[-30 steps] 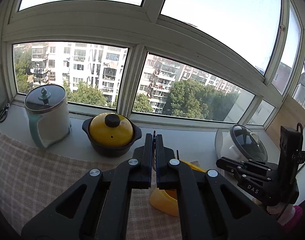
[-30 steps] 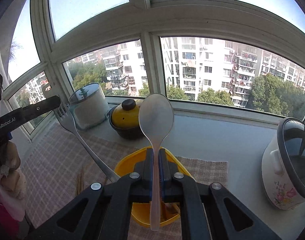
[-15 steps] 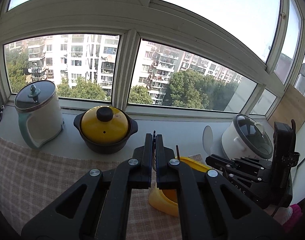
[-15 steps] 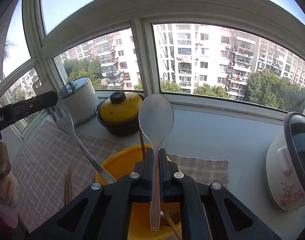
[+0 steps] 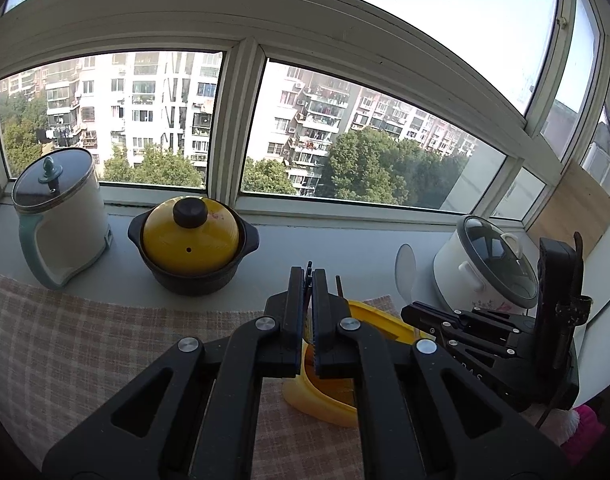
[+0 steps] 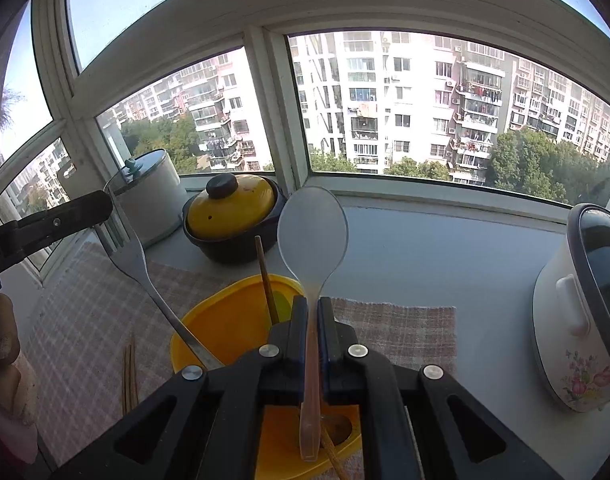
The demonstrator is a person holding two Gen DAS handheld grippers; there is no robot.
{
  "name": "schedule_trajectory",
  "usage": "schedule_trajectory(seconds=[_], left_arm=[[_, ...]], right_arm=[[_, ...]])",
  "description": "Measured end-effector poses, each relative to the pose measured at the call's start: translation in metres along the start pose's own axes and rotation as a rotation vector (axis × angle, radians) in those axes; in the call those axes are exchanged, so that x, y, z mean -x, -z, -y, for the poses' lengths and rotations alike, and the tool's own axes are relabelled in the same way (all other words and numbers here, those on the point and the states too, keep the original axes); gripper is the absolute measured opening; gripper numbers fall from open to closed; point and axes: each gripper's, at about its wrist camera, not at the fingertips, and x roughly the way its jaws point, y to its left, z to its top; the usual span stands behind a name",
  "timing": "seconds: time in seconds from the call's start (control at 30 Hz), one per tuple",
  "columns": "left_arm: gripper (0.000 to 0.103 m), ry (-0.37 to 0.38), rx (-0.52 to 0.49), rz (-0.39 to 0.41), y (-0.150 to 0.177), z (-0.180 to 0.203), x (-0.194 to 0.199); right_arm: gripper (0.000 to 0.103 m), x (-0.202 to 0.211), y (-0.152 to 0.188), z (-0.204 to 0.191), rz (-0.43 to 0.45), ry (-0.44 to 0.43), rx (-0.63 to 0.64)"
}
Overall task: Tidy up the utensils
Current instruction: 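Open the left tool to drop the fork into the container while the right tool releases the plastic spoon, then move both open tools back over the remaining wooden chopsticks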
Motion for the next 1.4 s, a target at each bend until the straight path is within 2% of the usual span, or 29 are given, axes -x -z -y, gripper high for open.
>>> schedule_trajectory(seconds=[0.17,0.23,0.27,0.3,0.37,0.47,0.7,0.83,1.13,1.23,1.37,1.4], left_arm=[[0.002,0.029,0.017,-0.003,0.0,0.0,0.001],[0.002,0.03,0.016,0.005,-0.001,0.001,0.004],[0.002,0.031,0.018,0.006,-0.001,0.001,0.005],[0.005,0.03,0.02,0.006,-0.002,0.001,0.006],[0.007,0.032,0.024,0.007,-0.002,0.001,0.008],[0.007,0.033,0.027,0.007,-0.002,0.0,0.009],[0.008,0.031,0.034,0.006,0.004,-0.004,0.018],[0.008,0.029,0.038,0.002,0.009,-0.01,0.027],[0.008,-0.001,0.077,-0.02,0.026,-0.047,0.049],[0.008,-0.029,0.086,-0.028,0.034,-0.064,0.056],[0.01,-0.063,0.115,-0.067,0.049,-0.093,0.063],[0.019,-0.073,0.126,-0.077,0.054,-0.1,0.065]], right_arm=[[0.004,0.001,0.001,0.0,-0.005,0.002,-0.005],[0.012,0.003,0.002,0.001,-0.003,0.005,-0.008],[0.023,0.004,0.003,0.001,0.0,0.004,-0.007],[0.026,0.005,0.004,0.0,0.003,0.006,-0.004],[0.028,0.008,0.005,-0.001,0.007,0.015,0.002],[0.038,0.011,0.006,-0.001,0.019,0.027,0.002],[0.055,0.024,0.012,-0.002,0.041,0.053,-0.008],[0.062,0.033,0.015,-0.004,0.057,0.066,-0.016],[0.089,0.06,0.027,-0.016,0.129,0.074,-0.022],[0.103,0.067,0.031,-0.027,0.156,0.068,-0.002],[0.103,0.069,0.036,-0.045,0.156,0.058,0.039],[0.103,0.069,0.038,-0.05,0.152,0.054,0.049]])
